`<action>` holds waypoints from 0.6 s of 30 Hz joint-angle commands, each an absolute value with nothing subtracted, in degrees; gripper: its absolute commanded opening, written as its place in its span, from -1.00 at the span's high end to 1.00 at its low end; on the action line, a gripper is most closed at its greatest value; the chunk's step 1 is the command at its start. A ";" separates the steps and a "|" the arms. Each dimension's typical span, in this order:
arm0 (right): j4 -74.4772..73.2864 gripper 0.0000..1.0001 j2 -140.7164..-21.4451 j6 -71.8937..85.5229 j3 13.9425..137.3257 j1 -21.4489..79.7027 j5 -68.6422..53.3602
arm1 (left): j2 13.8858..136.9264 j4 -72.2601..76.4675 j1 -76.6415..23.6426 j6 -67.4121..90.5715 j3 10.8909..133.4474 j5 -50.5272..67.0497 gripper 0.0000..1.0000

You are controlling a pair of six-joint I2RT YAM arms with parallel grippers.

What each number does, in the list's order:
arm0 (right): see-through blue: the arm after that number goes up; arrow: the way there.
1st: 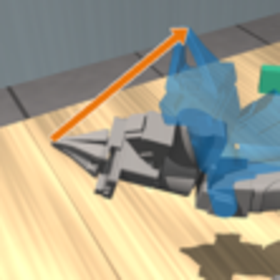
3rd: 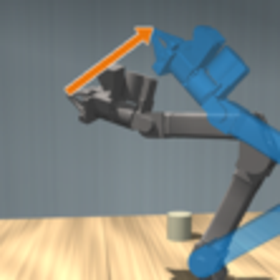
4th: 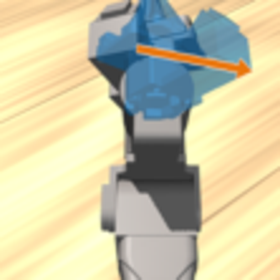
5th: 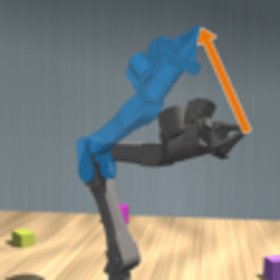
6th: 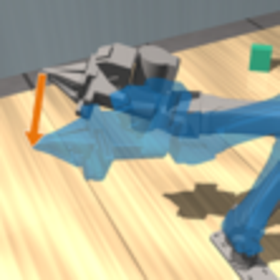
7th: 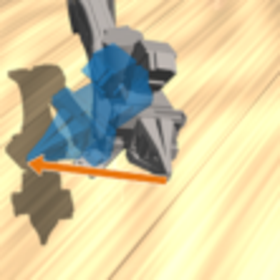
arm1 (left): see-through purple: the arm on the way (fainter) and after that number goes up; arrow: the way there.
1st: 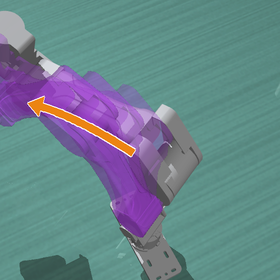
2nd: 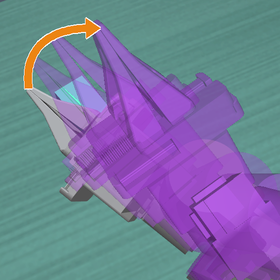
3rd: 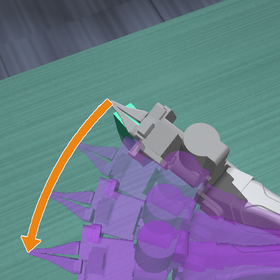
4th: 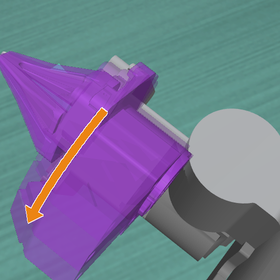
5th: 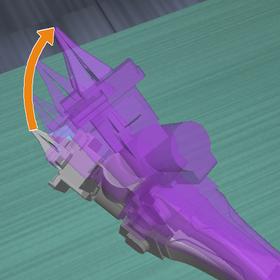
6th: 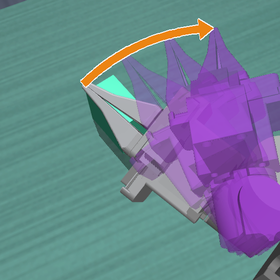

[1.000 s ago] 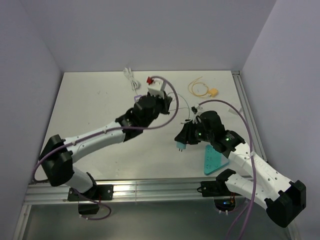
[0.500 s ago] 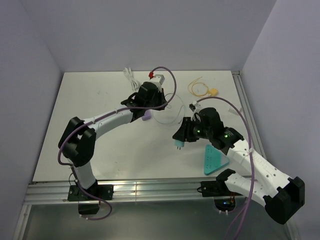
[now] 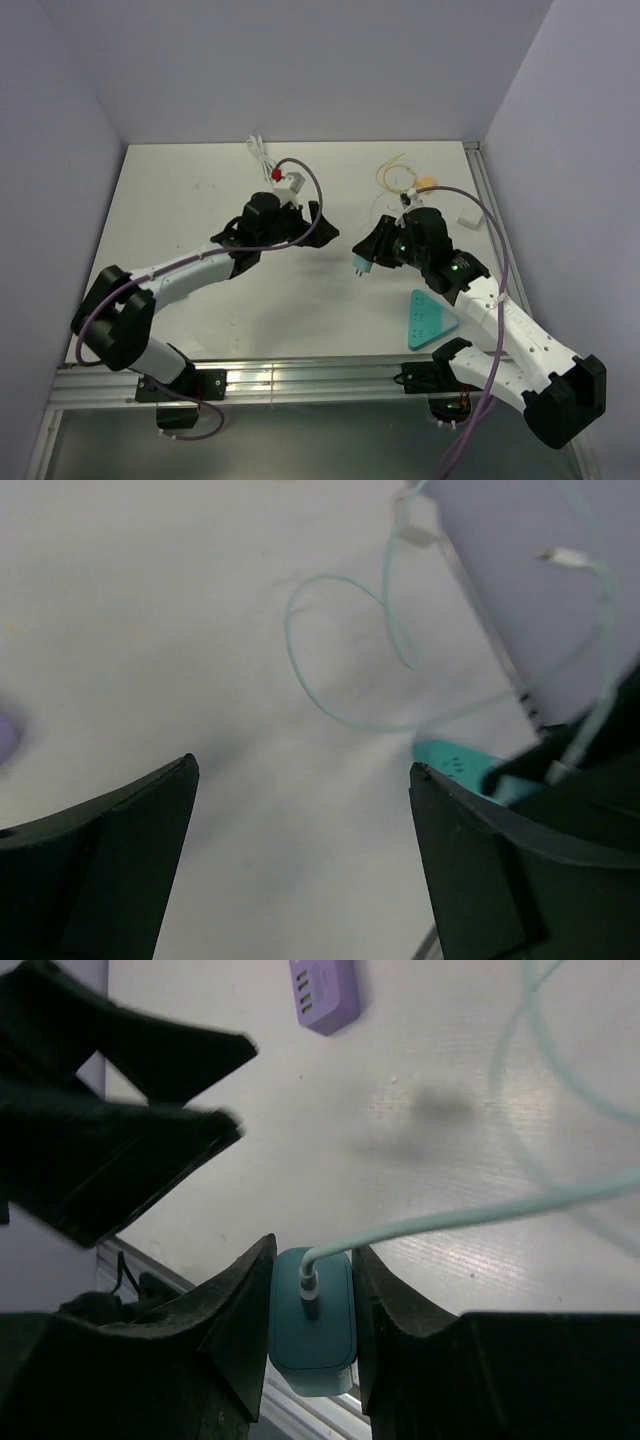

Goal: Insert the plug

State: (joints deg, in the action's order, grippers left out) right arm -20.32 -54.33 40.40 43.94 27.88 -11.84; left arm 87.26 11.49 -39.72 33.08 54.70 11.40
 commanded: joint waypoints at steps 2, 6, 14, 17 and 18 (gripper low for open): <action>-15.21 1.00 -51.77 42.80 45.00 25.84 -11.68 | 79.72 31.35 -39.99 40.40 46.51 20.64 -0.75; -12.66 1.00 -51.59 43.94 44.39 25.05 -13.79 | 79.54 51.43 -40.08 47.62 40.09 27.32 -0.38; -6.60 1.00 -49.48 47.90 42.89 24.79 -17.67 | 85.51 70.55 -40.25 56.42 37.79 35.68 -0.47; -4.66 1.00 -48.69 49.13 41.93 24.70 -18.02 | 86.74 74.78 -40.78 57.92 37.53 36.56 -0.40; -4.14 1.00 -48.60 49.65 41.58 24.70 -18.28 | 87.10 75.75 -40.96 58.35 37.44 37.17 -0.39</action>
